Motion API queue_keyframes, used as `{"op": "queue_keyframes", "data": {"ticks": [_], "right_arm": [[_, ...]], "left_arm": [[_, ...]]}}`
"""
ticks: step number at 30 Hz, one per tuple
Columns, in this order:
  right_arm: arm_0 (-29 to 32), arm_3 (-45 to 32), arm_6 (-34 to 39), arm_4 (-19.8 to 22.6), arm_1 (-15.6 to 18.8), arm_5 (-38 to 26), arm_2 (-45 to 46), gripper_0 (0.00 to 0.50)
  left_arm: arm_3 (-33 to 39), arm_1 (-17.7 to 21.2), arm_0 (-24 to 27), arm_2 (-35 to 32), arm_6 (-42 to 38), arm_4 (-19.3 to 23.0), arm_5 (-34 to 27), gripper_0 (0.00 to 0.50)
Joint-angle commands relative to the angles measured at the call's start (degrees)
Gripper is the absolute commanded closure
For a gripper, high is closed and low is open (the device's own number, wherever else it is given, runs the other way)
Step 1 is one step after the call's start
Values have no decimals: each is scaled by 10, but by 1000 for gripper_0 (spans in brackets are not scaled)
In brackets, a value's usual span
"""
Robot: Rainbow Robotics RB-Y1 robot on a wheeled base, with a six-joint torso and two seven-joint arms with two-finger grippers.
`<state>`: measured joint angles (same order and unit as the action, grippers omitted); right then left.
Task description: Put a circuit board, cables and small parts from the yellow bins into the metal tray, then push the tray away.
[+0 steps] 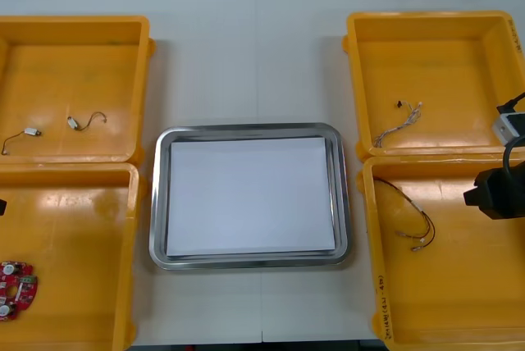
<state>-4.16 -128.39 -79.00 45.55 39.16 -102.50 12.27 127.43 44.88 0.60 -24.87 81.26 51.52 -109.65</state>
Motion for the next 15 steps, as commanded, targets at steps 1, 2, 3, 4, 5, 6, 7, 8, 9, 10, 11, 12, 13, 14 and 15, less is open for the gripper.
{"op": "queue_keyframes", "data": {"ticks": [1, 2, 3, 4, 5, 6, 7, 8, 9, 10, 11, 12, 13, 14, 15], "right_arm": [[6, -4, 17, 4, 21, 6, 15, 0], [6, -4, 17, 4, 21, 6, 15, 0], [6, -4, 17, 4, 21, 6, 15, 0], [6, -4, 17, 4, 21, 6, 15, 0], [6, -4, 17, 4, 21, 6, 15, 0], [6, -4, 17, 4, 21, 6, 15, 0], [6, -4, 17, 4, 21, 6, 15, 0], [6, -4, 17, 4, 21, 6, 15, 0], [6, -4, 17, 4, 21, 6, 15, 0], [6, -4, 17, 4, 21, 6, 15, 0], [6, -4, 17, 4, 21, 6, 15, 0], [6, -4, 17, 4, 21, 6, 15, 0], [6, -4, 17, 4, 21, 6, 15, 0], [6, -4, 17, 4, 21, 6, 15, 0], [6, -4, 17, 4, 21, 6, 15, 0]], "left_arm": [[16, 24, -12, -2, 37, 4, -4, 0], [16, 24, -12, -2, 37, 4, -4, 0], [16, 24, -12, -2, 37, 4, -4, 0], [16, 24, -12, -2, 37, 4, -4, 0], [16, 24, -12, -2, 37, 4, -4, 0], [16, 24, -12, -2, 37, 4, -4, 0], [16, 24, -12, -2, 37, 4, -4, 0], [16, 24, -12, -2, 37, 4, -4, 0], [16, 24, -12, -2, 37, 4, -4, 0], [16, 24, -12, -2, 37, 4, -4, 0], [16, 24, -12, -2, 37, 4, -4, 0], [16, 24, -12, -2, 37, 4, -4, 0], [16, 24, -12, -2, 37, 4, -4, 0], [16, 24, -12, -2, 37, 4, -4, 0], [16, 24, -12, -2, 37, 4, -4, 0]]}}
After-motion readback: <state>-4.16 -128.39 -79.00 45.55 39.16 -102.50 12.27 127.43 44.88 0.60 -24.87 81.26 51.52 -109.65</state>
